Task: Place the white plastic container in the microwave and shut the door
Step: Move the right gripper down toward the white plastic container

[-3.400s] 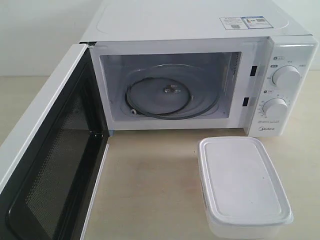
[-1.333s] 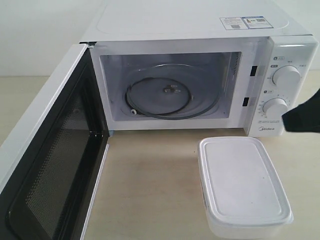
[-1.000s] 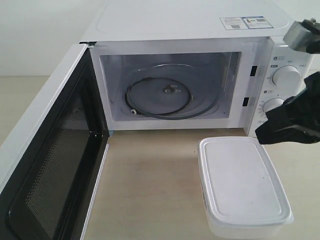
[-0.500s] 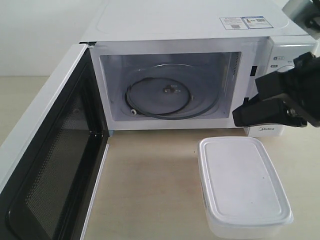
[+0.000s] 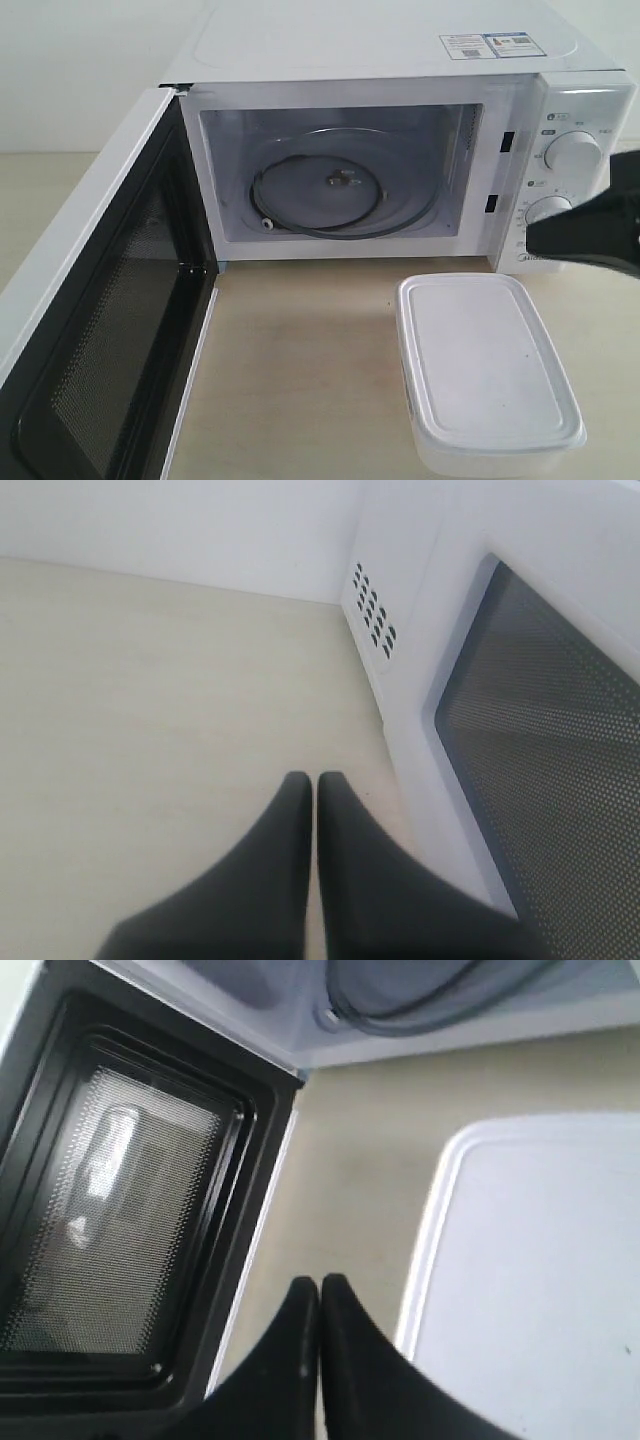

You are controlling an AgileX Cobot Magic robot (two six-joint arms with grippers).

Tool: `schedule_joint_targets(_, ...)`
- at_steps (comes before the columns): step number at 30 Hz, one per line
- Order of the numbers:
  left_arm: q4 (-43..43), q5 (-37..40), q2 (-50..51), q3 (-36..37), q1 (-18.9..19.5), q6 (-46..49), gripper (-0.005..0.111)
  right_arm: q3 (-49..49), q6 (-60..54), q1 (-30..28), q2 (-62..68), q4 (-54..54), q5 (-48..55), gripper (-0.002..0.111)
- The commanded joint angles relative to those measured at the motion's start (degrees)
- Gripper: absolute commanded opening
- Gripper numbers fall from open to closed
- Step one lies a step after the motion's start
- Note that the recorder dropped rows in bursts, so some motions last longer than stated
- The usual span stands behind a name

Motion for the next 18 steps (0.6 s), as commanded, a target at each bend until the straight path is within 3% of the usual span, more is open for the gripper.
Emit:
schedule_joint_targets(1, -0.1, -0.3, -0.1, 0.2, 0.1, -0.2, 0.004, 1.4, 1.4, -1.5, 4.1, -7.1, 0.8, 0.000)
schedule_joint_targets(4, -0.1, -0.3, -0.1, 0.2, 0.1, -0.2, 0.004, -2.2, 6.2, -1.5, 6.7, -13.1, 1.9, 0.000)
schedule_joint_targets(15, -0.1, -0.3, -0.1, 0.2, 0.1, -0.2, 0.004, -4.9, 7.0, -5.4, 20.0, -13.9, 1.8, 0.000)
schedule_joint_targets(18, -0.1, -0.3, -0.1, 0.2, 0.1, -0.2, 0.004, -4.9, 9.4, -5.4, 20.0, -17.5, -0.4, 0.006)
